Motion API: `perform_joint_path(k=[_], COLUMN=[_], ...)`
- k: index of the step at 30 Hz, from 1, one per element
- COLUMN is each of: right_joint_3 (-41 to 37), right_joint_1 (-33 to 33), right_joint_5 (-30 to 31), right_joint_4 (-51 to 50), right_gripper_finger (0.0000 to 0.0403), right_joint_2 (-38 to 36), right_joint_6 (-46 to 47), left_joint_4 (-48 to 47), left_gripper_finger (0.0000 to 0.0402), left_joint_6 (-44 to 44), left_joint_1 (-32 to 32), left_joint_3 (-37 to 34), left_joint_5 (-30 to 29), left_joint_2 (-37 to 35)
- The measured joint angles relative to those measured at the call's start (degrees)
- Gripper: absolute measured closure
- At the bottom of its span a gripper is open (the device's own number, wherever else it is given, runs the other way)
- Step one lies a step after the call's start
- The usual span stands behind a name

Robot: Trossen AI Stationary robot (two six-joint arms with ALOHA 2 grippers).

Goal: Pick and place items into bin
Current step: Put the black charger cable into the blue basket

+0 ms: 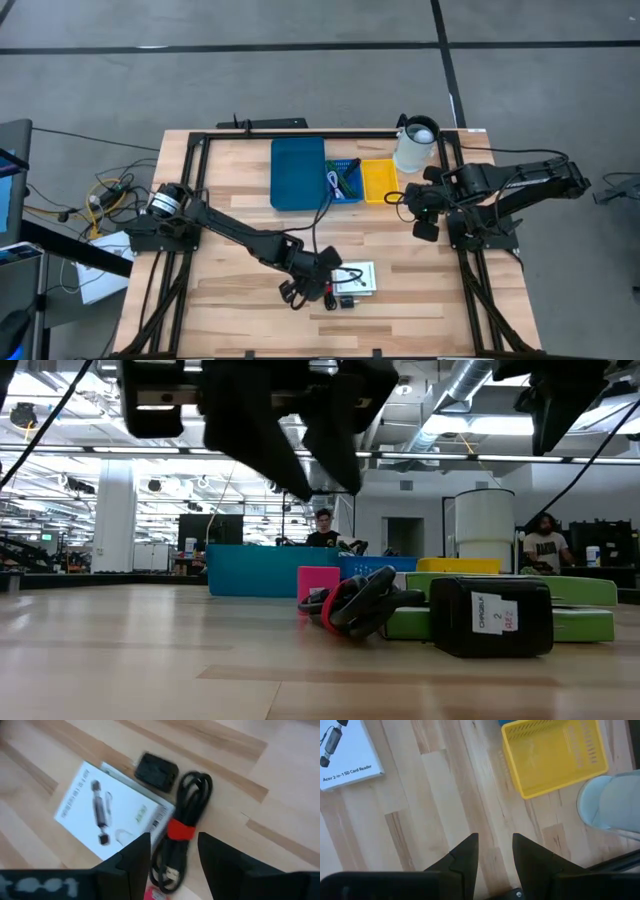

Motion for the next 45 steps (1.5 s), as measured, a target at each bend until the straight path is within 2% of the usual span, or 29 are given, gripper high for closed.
perform_joint_path(k=[10, 28, 41, 45], right_joint_3=[0.0, 0.0, 0.0, 0.0], right_joint_1=[0.0, 0.0, 0.0, 0.0], right_joint_5=[0.0, 0.0, -0.02, -0.02], right_joint_4=[0.01, 0.24, 0.24, 0.26], right_gripper_finger=[0.029, 0.029, 0.029, 0.029], right_joint_2=[0.0, 0.0, 0.0, 0.0], right_joint_6=[0.0, 0.0, 0.02, 0.04], left_joint_4=[2.4, 2.92, 4.46, 4.23], left_gripper_finger=[0.0247, 0.0247, 0.0247, 0.0247], left_joint_6=[-0.07, 0.55, 3.04, 3.04], left_joint_1=[0.39, 1.23, 1.78, 2.12], left_joint_3=[0.02, 0.02, 0.02, 0.0], left_joint_5=[0.11, 6.51, 7.0, 7.98], left_joint_2=[1.05, 4.76, 4.79, 6.68])
